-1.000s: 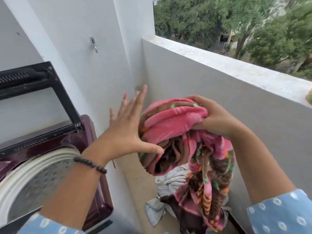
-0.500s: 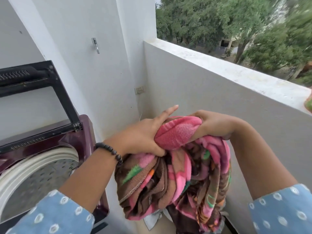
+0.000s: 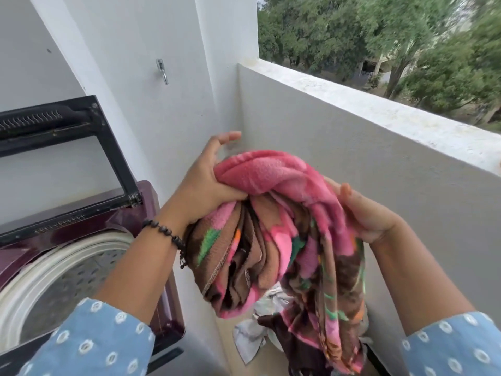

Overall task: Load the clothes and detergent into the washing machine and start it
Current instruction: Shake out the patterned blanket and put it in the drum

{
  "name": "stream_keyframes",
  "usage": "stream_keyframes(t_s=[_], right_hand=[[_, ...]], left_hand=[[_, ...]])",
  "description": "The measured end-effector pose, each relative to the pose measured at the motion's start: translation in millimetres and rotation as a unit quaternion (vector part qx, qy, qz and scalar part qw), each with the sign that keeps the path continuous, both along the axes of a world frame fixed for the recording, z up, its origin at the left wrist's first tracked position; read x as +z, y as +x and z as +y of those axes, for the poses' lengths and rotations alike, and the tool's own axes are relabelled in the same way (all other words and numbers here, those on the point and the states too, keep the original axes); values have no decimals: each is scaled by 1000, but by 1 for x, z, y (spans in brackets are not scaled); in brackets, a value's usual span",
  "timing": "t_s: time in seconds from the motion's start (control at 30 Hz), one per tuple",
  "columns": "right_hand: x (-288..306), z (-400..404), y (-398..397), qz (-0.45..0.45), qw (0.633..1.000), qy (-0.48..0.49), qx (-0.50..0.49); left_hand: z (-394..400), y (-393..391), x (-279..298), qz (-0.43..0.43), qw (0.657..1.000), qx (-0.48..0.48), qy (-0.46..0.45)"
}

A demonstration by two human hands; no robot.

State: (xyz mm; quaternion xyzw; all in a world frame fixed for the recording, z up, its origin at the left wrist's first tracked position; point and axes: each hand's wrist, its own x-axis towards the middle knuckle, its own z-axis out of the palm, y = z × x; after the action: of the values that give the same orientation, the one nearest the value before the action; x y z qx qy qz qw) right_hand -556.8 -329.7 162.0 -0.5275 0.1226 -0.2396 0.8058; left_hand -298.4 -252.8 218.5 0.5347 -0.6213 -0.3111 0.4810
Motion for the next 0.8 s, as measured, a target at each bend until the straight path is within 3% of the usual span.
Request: stream_keyframes(t_s=[0.17,0.3,0.4,0.53,0.7,0.8], right_hand=[[9,11,-2,51,994,-91,35],[17,22,16,108,987,-120,-8],[10,29,36,109,980,-101,-133],[6,28,39,117,963,-65,-233],[15,16,34,142,965,-60,-212],[18,12,32,168,962,-79,-201]], left_hand=[[-9,15,10,194,964,140,-111],[-10,6,16,269,922,221,-167],[-4,-8,10,248,911,260,-202],[8,-6,-9,158,926,246,-239],[19,4,-20,133,936,222,-237],[23,14,-23,158,961,150,-169]])
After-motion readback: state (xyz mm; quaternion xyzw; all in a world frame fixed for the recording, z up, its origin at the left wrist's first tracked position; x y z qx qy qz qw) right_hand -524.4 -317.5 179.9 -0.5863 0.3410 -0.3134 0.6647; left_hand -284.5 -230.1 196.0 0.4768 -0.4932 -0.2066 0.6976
